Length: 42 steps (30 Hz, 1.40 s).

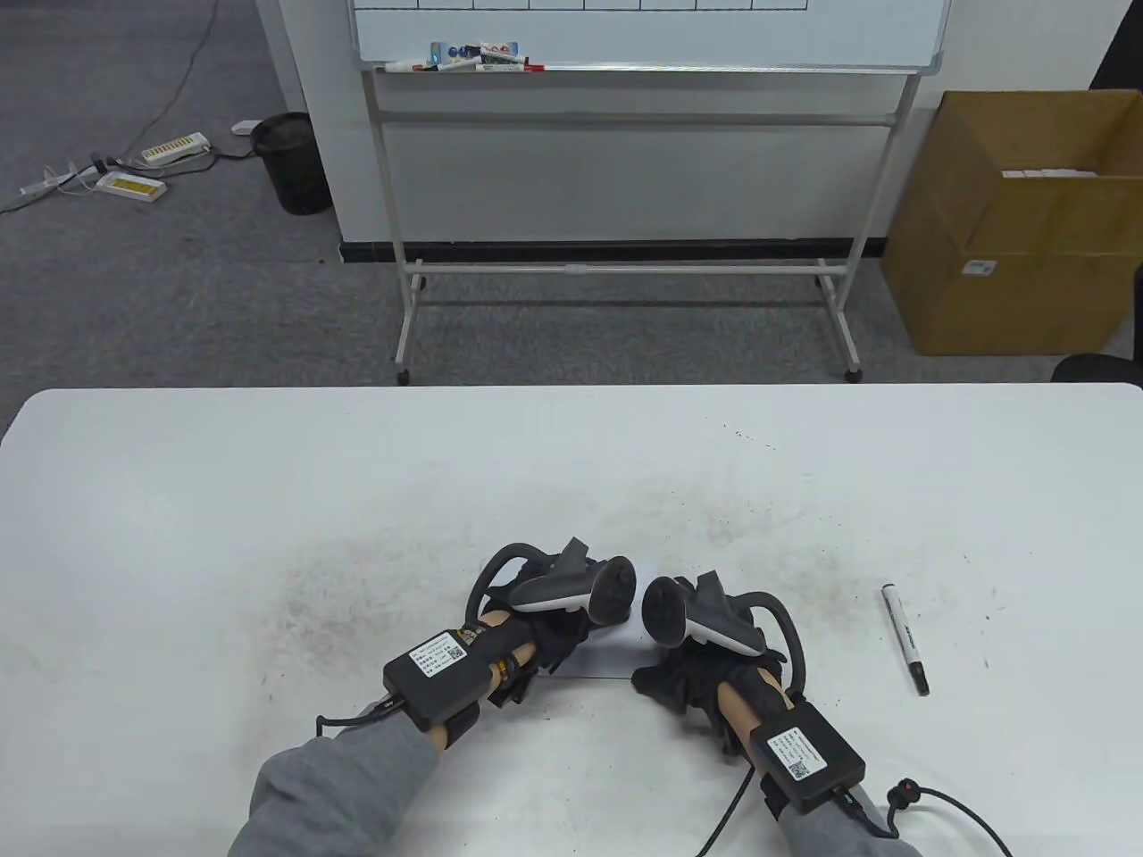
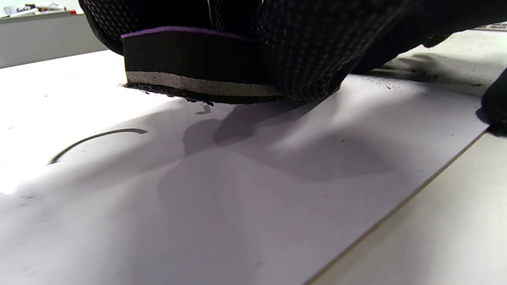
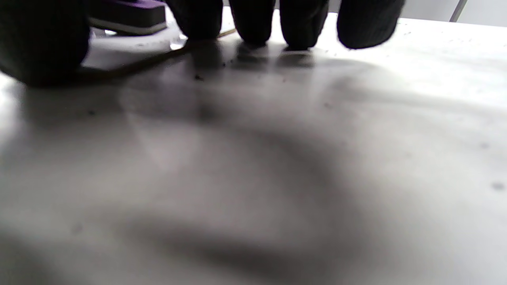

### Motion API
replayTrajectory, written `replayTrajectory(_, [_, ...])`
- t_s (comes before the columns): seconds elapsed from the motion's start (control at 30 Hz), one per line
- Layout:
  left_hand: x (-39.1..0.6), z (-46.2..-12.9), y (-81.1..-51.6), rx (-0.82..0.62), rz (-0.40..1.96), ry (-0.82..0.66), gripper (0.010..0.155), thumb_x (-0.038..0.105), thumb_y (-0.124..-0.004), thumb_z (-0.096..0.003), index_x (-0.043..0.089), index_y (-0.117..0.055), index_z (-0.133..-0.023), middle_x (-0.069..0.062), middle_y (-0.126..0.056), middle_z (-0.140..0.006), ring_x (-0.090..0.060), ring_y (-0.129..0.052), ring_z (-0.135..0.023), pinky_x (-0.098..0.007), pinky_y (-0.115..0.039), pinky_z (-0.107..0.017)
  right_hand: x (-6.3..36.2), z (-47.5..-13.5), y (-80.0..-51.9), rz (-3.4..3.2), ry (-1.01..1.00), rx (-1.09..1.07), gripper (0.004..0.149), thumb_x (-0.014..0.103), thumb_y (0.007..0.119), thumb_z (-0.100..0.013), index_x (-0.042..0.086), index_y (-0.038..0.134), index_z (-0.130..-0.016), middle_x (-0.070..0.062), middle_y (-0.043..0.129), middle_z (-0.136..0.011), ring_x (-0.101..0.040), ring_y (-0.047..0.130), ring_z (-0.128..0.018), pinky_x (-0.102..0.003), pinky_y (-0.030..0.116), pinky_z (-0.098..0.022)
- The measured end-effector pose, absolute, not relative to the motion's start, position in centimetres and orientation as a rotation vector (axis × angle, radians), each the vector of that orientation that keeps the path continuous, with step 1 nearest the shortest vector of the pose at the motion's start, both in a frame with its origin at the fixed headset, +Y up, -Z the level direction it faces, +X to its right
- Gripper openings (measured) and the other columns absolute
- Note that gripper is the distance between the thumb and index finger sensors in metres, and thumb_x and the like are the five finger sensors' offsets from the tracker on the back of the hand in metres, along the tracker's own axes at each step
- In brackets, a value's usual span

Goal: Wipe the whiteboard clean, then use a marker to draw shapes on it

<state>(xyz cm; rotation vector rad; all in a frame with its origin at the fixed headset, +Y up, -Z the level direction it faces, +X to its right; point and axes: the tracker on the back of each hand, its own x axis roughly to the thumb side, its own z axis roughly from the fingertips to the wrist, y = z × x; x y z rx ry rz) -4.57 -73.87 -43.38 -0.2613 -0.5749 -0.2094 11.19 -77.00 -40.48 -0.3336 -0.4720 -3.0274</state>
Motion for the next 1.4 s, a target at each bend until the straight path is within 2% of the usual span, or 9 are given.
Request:
replayTrajectory(0.17, [-7.4, -42.9, -73.5, -0.254, -0.293, -0.568, 0.059, 0.031, -0.086, -0.0378, 0.045, -0.066, -0.091, -0.009, -0.060, -0.113, -0.038, -0.080, -0.097, -0.056, -0.072, -0.068, 11.1, -40.5, -77.0, -3.024, -0.474, -0.332, 0.093, 0.072, 0.078, -0.033, 0.029, 0.045, -0.108, -0.007, 0.042, -0.118, -0.040, 0.051, -0.111, -0.062, 0.057, -0.073])
replayTrajectory(0.43, [-15.1, -42.6, -72.9, -0.311, -0.326, -0.446, 0.058, 0.029, -0.086, -0.0375, 0.044, -0.067, -0.090, -0.009, -0.061, -0.113, -0.039, -0.080, -0.097, -0.056, -0.072, -0.068, 11.1, -40.5, -77.0, -3.026, -0.474, -0.332, 0.093, 0.072, 0.077, -0.033, 0.029, 0.044, -0.108, -0.007, 0.042, -0.118, -0.040, 0.051, -0.111, -0.062, 0.057, -0.073])
replayTrajectory(0.73, [-16.7, -42.2, -72.7, -0.283, -0.309, -0.415, 0.059, 0.033, -0.086, -0.0373, 0.046, -0.067, -0.092, -0.007, -0.062, -0.112, -0.036, -0.081, -0.096, -0.054, -0.073, -0.068, 11.1, -40.5, -77.1, -3.029, -0.469, -0.334, 0.093, 0.072, 0.077, -0.033, 0.029, 0.044, -0.108, -0.007, 0.042, -0.118, -0.040, 0.050, -0.111, -0.062, 0.057, -0.073])
replayTrajectory(0.9, [-20.5, -44.0, -71.9, -0.250, -0.117, -0.226, 0.059, 0.035, -0.086, -0.0375, 0.045, -0.067, -0.093, -0.008, -0.061, -0.112, -0.036, -0.080, -0.095, -0.054, -0.073, -0.067, 11.2, -40.4, -77.1, -3.028, -0.474, -0.334, 0.093, 0.072, 0.077, -0.033, 0.029, 0.044, -0.108, -0.007, 0.041, -0.118, -0.039, 0.050, -0.111, -0.062, 0.056, -0.073])
replayTrajectory(0.97, [-23.1, -44.8, -71.7, -0.203, -0.041, -0.088, 0.059, 0.036, -0.086, -0.0376, 0.044, -0.067, -0.093, -0.008, -0.061, -0.112, -0.036, -0.081, -0.095, -0.053, -0.074, -0.066, 11.2, -40.4, -77.1, -3.028, -0.475, -0.335, 0.093, 0.072, 0.076, -0.033, 0.029, 0.044, -0.108, -0.007, 0.041, -0.118, -0.040, 0.050, -0.111, -0.062, 0.056, -0.073])
replayTrajectory(1.17, [-28.1, -45.4, -73.1, -0.165, -0.083, 0.201, 0.059, 0.039, -0.085, -0.0375, 0.043, -0.068, -0.094, -0.009, -0.063, -0.111, -0.035, -0.084, -0.093, -0.052, -0.078, -0.064, 11.2, -40.4, -77.1, -3.019, -0.487, -0.332, 0.093, 0.072, 0.076, -0.033, 0.029, 0.042, -0.109, -0.006, 0.040, -0.118, -0.040, 0.049, -0.112, -0.062, 0.056, -0.073])
replayTrajectory(1.3, [-29.1, -45.4, -73.9, -0.161, -0.086, 0.298, 0.056, 0.042, -0.086, -0.0368, 0.043, -0.072, -0.091, -0.010, -0.065, -0.110, -0.034, -0.087, -0.090, -0.049, -0.081, -0.062, 11.1, -40.4, -77.0, -3.012, -0.487, -0.331, 0.093, 0.072, 0.076, -0.033, 0.029, 0.042, -0.108, -0.006, 0.040, -0.118, -0.040, 0.049, -0.112, -0.062, 0.057, -0.073])
replayTrajectory(1.4, [-28.8, -45.5, -74.8, -0.197, -0.094, 0.293, 0.057, 0.043, -0.086, -0.0364, 0.042, -0.070, -0.091, -0.010, -0.064, -0.110, -0.034, -0.087, -0.091, -0.048, -0.081, -0.062, 11.2, -40.4, -77.1, -3.012, -0.484, -0.329, 0.093, 0.072, 0.075, -0.033, 0.030, 0.042, -0.108, -0.006, 0.040, -0.118, -0.039, 0.049, -0.112, -0.062, 0.057, -0.073])
